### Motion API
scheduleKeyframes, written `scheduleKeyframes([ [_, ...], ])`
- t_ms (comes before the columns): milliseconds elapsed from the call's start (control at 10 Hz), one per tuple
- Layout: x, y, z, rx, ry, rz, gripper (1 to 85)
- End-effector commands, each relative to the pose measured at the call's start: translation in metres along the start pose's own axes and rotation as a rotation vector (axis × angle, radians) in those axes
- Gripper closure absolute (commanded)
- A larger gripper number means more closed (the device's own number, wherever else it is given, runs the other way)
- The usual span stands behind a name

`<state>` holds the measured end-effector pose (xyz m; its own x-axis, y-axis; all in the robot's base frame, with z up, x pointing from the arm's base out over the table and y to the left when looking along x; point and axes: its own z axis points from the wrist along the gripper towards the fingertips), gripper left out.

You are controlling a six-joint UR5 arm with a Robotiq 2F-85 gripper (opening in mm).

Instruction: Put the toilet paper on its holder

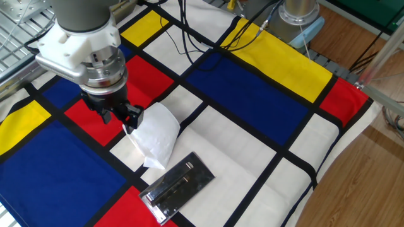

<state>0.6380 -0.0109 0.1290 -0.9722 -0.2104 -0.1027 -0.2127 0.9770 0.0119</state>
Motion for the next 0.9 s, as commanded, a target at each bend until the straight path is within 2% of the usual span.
scheduleKeyframes([
  [0,0.002,0.007,0.0,-0.038,-0.01,0.052,24.7],
  [200,0.013,0.009,0.003,-0.017,-0.014,0.095,20.3],
  [400,0.014,0.019,0.012,-0.044,-0.035,0.135,11.0],
  [500,0.014,0.02,0.015,-0.038,-0.043,0.145,9.0],
  [600,0.014,0.024,0.017,-0.036,-0.049,0.159,8.7],
  [800,0.013,0.016,0.017,-0.001,-0.053,0.124,8.7],
])
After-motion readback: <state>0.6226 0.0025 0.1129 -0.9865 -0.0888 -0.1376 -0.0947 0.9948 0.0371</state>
